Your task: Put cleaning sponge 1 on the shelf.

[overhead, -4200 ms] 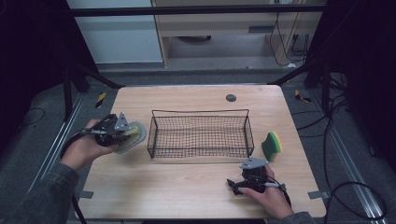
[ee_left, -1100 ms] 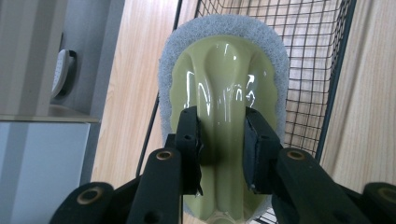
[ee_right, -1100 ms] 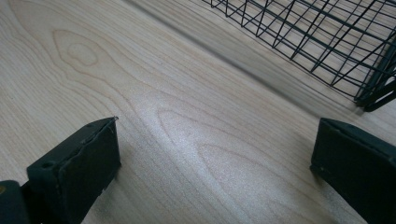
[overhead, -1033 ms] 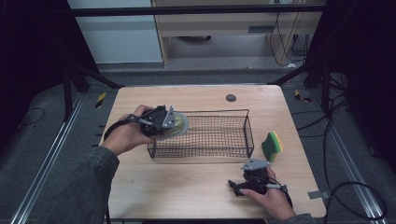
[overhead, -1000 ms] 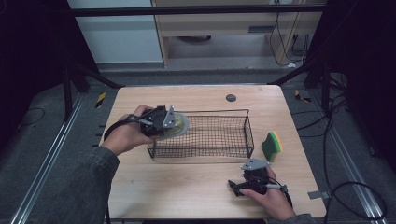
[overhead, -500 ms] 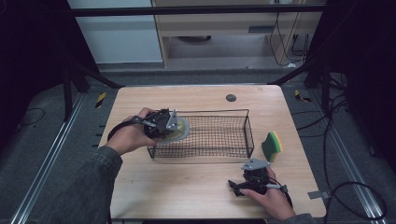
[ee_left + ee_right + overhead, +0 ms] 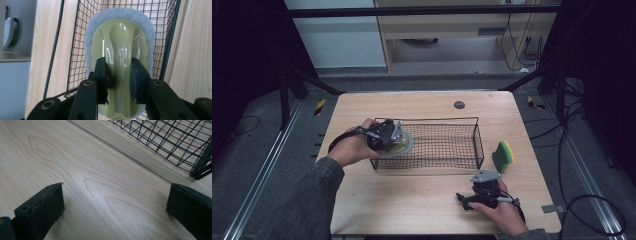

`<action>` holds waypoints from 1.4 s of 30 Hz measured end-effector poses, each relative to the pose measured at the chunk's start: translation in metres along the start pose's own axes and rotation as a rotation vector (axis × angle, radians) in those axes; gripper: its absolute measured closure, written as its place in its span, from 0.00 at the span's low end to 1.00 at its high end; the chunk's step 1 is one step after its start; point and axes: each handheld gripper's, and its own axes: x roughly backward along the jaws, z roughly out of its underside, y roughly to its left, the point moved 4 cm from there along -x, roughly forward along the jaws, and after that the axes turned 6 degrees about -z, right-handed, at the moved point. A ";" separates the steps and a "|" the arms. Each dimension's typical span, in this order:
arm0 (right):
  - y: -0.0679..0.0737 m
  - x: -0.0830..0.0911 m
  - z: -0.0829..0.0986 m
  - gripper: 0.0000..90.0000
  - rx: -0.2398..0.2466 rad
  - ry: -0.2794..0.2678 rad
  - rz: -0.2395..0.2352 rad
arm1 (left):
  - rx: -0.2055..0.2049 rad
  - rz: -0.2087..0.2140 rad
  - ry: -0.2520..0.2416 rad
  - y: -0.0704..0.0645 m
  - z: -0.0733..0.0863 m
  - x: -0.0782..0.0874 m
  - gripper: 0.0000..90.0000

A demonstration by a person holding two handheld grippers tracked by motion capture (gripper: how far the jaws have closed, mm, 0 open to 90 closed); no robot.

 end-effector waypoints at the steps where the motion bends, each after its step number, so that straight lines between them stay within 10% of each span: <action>1: 0.000 0.000 0.000 0.01 -0.003 0.001 -0.002 | 0.000 0.002 0.003 -0.001 0.001 -0.001 0.78; 42: 0.000 0.000 0.000 0.01 -0.003 0.001 -0.002 | 0.050 0.089 0.075 -0.008 0.007 -0.043 0.78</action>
